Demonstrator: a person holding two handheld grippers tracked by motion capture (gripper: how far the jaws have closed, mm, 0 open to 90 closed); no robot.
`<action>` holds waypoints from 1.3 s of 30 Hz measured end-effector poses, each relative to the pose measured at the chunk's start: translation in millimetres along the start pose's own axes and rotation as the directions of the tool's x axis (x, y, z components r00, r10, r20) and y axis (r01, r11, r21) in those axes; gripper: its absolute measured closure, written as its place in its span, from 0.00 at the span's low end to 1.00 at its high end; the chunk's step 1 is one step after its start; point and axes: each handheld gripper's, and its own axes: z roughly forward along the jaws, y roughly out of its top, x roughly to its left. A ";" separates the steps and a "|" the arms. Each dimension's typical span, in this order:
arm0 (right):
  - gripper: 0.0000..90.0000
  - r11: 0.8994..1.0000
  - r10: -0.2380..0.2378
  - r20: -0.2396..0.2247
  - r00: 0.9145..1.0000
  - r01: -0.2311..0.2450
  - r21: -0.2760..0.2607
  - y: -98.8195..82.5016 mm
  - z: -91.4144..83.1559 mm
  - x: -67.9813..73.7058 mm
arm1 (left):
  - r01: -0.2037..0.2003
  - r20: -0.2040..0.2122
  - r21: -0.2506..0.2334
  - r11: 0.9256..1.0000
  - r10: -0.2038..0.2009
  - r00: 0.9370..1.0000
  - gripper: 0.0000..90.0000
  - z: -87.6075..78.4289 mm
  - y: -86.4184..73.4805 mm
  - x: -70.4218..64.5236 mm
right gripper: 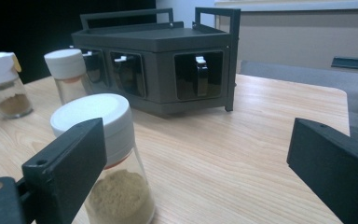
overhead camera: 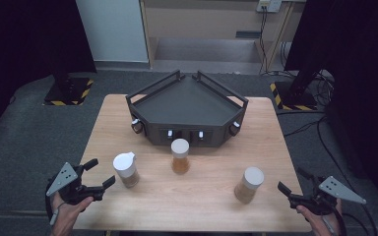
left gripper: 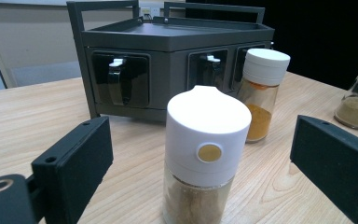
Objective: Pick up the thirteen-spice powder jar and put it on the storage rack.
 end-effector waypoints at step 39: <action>0.02 0.999 -0.040 -0.047 0.998 0.040 0.004 5.1 4.3 5.8 | -0.005 0.005 0.033 0.999 0.005 1.000 0.04 -10.6 8.2 -5.3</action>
